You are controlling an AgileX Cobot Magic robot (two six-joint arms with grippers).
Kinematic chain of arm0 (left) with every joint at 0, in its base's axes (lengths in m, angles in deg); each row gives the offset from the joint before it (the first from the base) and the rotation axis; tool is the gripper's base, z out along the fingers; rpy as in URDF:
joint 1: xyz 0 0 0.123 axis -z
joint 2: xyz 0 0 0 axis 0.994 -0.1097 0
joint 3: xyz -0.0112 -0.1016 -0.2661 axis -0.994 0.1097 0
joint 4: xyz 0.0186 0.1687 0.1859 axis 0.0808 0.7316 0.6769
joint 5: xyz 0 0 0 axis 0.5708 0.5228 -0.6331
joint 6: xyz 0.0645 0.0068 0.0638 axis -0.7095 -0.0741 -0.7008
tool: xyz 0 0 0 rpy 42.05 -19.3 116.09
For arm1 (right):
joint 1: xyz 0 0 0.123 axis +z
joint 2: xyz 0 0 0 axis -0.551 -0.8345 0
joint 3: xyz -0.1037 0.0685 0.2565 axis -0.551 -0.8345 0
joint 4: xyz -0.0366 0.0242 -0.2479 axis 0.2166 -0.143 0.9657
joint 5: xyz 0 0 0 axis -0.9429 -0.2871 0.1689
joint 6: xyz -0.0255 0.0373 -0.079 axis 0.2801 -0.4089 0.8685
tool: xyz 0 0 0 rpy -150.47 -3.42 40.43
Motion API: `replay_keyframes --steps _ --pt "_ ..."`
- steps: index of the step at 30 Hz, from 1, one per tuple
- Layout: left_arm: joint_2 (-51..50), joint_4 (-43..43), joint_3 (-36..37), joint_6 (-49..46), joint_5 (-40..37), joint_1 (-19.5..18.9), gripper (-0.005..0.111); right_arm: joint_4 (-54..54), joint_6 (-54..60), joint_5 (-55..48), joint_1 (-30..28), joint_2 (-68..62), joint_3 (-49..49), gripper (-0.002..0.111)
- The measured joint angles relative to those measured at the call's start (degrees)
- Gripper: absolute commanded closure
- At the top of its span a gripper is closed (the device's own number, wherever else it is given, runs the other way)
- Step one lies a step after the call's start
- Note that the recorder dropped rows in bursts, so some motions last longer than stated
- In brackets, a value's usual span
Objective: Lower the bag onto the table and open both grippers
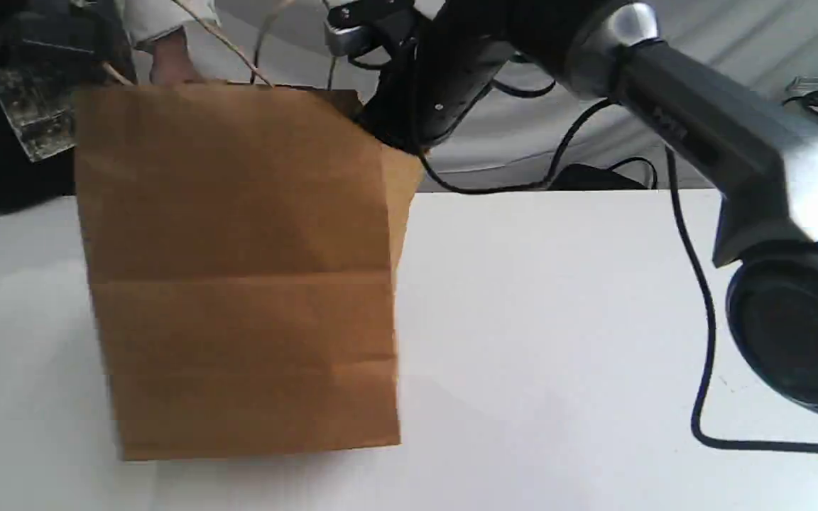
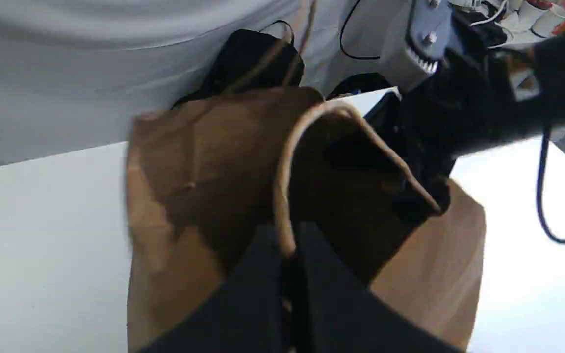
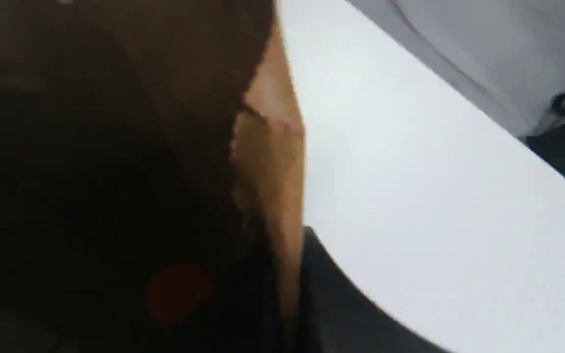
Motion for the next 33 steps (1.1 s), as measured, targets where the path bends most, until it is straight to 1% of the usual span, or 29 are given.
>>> replay_keyframes --steps 2,6,11,13,15,17,18,20,21,22,24,26,33 --pt "0.0 -1.0 1.2 -2.5 0.6 1.6 0.107 0.2 -0.3 -0.6 -0.3 1.5 0.0 0.108" --pt "0.1 -2.0 1.7 -4.3 1.1 4.2 0.107 0.2 -0.7 -2.4 -0.3 2.8 0.0 0.108" --pt "0.2 -2.1 1.7 -4.9 1.4 4.9 0.107 0.1 -1.5 -2.8 -0.3 2.8 0.0 0.107" --pt "0.2 -2.1 1.7 -4.9 1.6 4.9 0.104 0.0 -1.6 -2.8 -0.3 2.8 0.0 0.101" --pt "0.2 -2.1 1.7 -4.9 1.8 4.9 0.097 -0.1 -1.6 -2.8 -0.3 2.8 0.0 0.090" --pt "0.2 -2.1 1.7 -4.9 1.8 4.9 0.087 -0.3 -1.6 -2.8 -0.3 2.8 0.0 0.074" --pt "0.2 -2.1 1.7 -4.9 1.9 4.9 0.083 -0.3 -1.6 -2.8 -0.3 2.8 0.0 0.070" --pt "0.2 -2.1 1.7 -4.9 2.3 4.9 0.070 -0.3 -1.6 -2.6 -0.3 2.8 0.0 0.053" --pt "0.2 -2.1 1.7 -4.9 2.3 4.9 0.064 -0.3 -1.6 -2.5 -0.3 2.8 0.0 0.047" --pt "0.2 -2.1 1.7 -4.9 2.4 4.9 0.058 -0.3 -1.6 -2.5 -0.3 2.8 0.0 0.044" --pt "0.2 -2.1 1.7 -4.9 2.4 4.9 0.047 0.1 -1.6 -2.5 -0.3 2.8 0.0 0.041" --pt "0.2 -2.1 1.7 -4.9 2.4 4.9 0.040 0.3 -1.6 -2.5 -0.3 2.8 0.0 0.041" --pt "1.9 -2.1 1.7 -4.9 4.4 4.9 0.038 0.7 -1.6 -3.3 -0.3 4.6 0.0 0.041"
